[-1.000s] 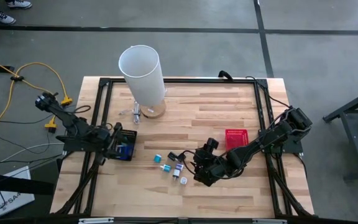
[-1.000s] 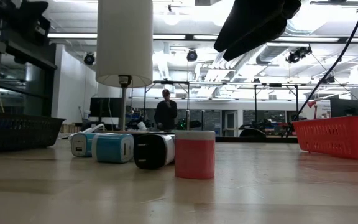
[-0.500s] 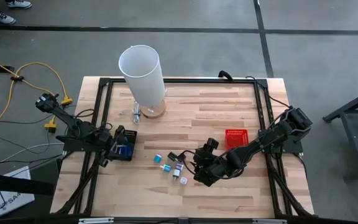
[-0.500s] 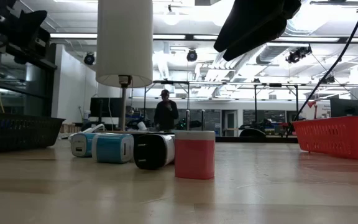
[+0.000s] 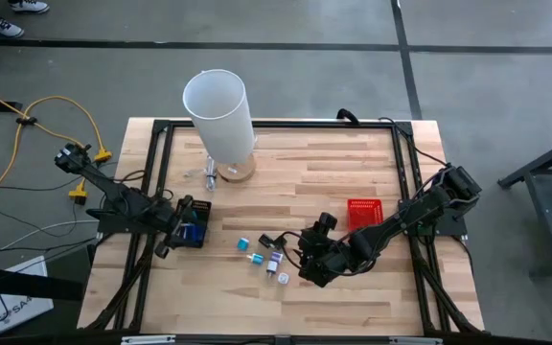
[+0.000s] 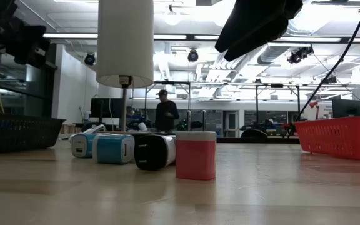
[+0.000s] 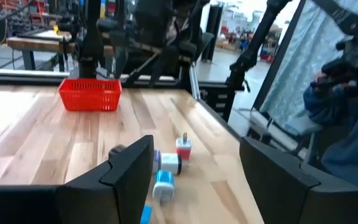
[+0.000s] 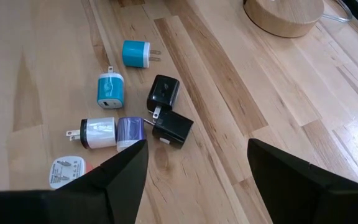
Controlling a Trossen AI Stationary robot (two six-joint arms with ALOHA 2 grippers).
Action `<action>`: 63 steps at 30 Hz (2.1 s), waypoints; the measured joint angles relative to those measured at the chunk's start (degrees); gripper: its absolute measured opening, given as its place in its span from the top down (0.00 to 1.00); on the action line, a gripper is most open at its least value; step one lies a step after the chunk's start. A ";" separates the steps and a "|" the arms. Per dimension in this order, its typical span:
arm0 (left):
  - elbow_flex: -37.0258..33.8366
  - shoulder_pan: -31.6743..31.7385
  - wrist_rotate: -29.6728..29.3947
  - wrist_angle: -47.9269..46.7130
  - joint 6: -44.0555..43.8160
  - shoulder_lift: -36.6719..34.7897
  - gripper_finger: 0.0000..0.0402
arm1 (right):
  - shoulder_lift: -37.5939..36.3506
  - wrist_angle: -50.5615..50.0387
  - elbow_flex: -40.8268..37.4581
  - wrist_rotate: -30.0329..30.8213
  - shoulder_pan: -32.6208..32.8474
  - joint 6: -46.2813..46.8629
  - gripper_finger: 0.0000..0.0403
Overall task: Pick & Place Office items
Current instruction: Put the red charger adapter into the red bin
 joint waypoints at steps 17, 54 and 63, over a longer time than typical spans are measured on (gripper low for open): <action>-0.11 0.04 -0.26 -7.61 2.10 0.02 0.42 | 0.00 0.01 0.00 -0.02 0.00 0.00 0.35; -0.20 0.02 -4.29 -3.88 6.73 0.02 0.42 | 0.00 4.28 -0.01 -6.20 -0.02 -5.82 0.35; -0.20 0.02 -4.22 -3.70 6.73 0.02 0.42 | 0.00 11.14 -0.02 -8.93 -0.02 -6.54 0.35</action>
